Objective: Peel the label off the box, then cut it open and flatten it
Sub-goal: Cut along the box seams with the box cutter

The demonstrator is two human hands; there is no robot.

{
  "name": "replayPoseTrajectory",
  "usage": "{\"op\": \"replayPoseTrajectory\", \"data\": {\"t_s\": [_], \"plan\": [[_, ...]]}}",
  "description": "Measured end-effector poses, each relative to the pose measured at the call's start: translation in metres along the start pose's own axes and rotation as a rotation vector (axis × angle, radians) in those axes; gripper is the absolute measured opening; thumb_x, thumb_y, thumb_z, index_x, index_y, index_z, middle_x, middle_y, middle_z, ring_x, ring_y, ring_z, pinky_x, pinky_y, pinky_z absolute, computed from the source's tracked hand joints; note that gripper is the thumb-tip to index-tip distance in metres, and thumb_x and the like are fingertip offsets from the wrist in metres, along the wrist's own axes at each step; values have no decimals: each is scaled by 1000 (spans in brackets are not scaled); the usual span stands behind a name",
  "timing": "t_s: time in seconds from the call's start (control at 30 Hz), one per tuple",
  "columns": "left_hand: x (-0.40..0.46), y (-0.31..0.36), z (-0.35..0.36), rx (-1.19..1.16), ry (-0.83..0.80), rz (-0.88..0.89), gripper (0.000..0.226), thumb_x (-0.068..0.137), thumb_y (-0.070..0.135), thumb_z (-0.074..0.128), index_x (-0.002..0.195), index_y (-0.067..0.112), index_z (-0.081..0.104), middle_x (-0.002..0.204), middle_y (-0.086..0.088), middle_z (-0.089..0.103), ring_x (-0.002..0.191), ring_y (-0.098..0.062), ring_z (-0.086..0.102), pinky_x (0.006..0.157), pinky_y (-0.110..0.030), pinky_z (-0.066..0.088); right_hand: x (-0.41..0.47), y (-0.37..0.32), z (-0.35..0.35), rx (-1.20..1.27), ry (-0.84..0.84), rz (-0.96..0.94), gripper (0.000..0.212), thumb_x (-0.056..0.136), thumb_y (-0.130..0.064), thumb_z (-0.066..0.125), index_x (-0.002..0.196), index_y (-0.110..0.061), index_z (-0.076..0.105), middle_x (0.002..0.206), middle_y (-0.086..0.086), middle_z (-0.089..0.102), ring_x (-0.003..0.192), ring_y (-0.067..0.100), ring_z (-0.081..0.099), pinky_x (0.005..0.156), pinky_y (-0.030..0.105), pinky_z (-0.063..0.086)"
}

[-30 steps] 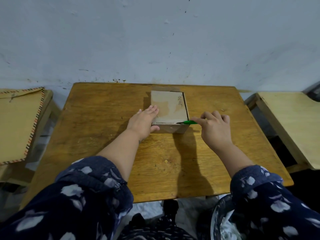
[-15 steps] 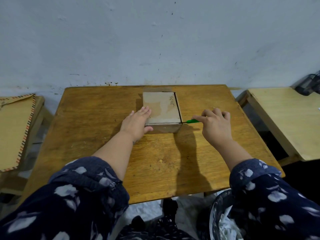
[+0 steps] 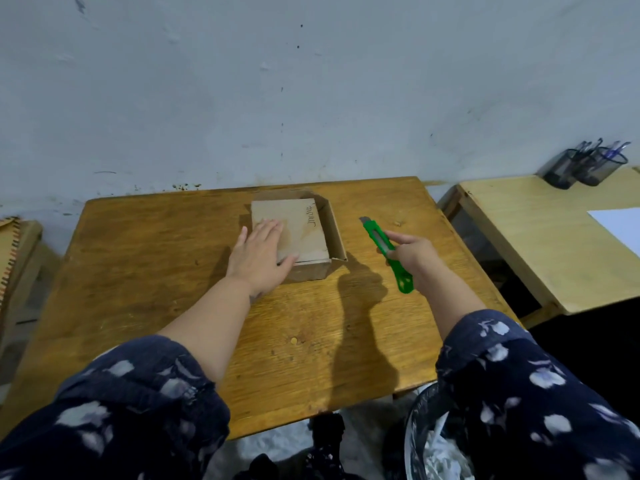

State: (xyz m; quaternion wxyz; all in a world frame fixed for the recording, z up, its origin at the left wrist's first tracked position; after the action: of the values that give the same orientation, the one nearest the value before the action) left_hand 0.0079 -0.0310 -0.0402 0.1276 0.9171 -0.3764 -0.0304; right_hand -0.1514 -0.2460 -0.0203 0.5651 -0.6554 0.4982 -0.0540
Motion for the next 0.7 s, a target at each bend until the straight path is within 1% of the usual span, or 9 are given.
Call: {"op": "replayPoseTrajectory", "data": {"t_s": [0.03,0.13,0.2,0.27,0.37,0.5,0.57,0.63,0.7], "plan": [[4,3,0,-11,-6,-1,73,94,57,34,151,18,15,160,-1,14,147,-15,7,119,-42,2,6,1,1,8,-12,21,51,90,10,46,126,-23,60,112,10,68,92,23,60,78,34,48],[16,9,2,-8,-34,-7,70,95,55,31,151,16,14,160,-1,12,147,-15,3,119,-42,0,18,-4,1,-29,-13,29,56,90,9,45,134,-25,53,126,12,59,99,26,57,75,33,46],[24,13,4,2,-48,-13,70,96,55,28,151,15,13,160,-2,10,147,-16,1,119,-42,-2,24,-10,0,-51,1,12,51,90,2,54,136,-20,50,128,13,55,98,25,54,77,33,43],[29,13,9,3,-73,-40,70,96,55,25,152,15,10,161,-2,7,147,-16,-2,118,-43,-4,35,-13,-3,-95,70,-36,51,86,-4,65,135,-15,51,129,12,55,106,26,54,80,32,43],[31,13,21,67,-97,-77,70,96,56,14,152,14,4,161,-3,0,147,-16,-6,118,-46,-5,55,-20,-5,-223,209,-121,48,85,-13,68,132,-15,54,123,12,62,101,25,61,83,37,53],[29,15,26,147,-30,-82,69,95,56,6,152,17,3,161,-1,2,147,-15,-4,119,-46,-1,89,-20,-3,-405,268,-139,42,88,-24,64,128,-16,58,113,11,67,96,27,65,78,39,56],[28,14,26,156,-11,-86,69,95,56,4,152,17,5,160,0,3,147,-14,-3,120,-45,1,106,-17,0,-446,260,-126,40,88,-24,64,127,-15,59,121,11,61,98,29,63,82,40,55],[27,13,25,166,6,-91,71,93,57,0,152,18,6,160,1,4,147,-13,-2,119,-45,0,122,-11,5,-496,256,-123,39,89,-24,64,126,-11,59,132,10,48,104,31,59,87,40,52],[27,13,26,176,10,-97,74,90,57,-3,151,18,7,159,1,4,147,-13,-2,119,-44,-1,132,-7,10,-526,245,-129,40,88,-24,65,125,-10,60,132,9,46,106,30,58,90,40,51]]}}
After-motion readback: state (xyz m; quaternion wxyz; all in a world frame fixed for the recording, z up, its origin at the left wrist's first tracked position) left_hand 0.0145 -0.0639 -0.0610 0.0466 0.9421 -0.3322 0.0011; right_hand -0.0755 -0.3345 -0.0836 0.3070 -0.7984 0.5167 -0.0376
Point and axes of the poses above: each hand's wrist, its own x-axis towards the middle knuckle, its own z-axis out of the palm, y = z × x, the point moved 6 cm from there along x, towards the middle knuckle
